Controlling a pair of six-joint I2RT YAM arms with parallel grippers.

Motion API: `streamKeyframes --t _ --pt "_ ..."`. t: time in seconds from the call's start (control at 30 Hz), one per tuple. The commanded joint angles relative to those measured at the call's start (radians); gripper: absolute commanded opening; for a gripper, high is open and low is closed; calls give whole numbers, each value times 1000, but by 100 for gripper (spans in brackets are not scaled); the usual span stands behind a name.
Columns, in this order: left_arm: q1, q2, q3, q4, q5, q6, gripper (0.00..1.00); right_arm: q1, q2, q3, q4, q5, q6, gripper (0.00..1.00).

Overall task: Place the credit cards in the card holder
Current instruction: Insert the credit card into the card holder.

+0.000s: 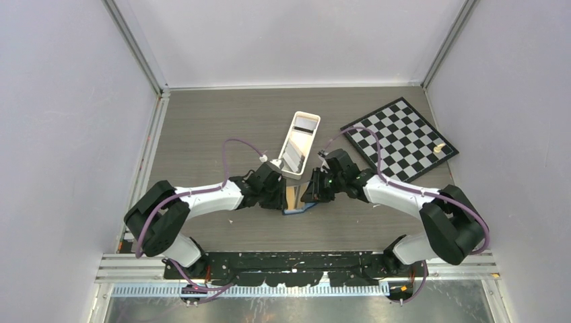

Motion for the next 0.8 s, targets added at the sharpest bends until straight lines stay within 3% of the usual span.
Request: streamKeyframes --t 0.0,0.63,0.77 --pt "0 -2 -20 24 14 -6 39 24 38 52 44 28 -12 25" --pt "10 -35 -55 51 18 -10 35 36 83 26 81 209 40 30" --pt "13 -21 -58 55 14 -6 35 35 69 15 62 263 34 36"
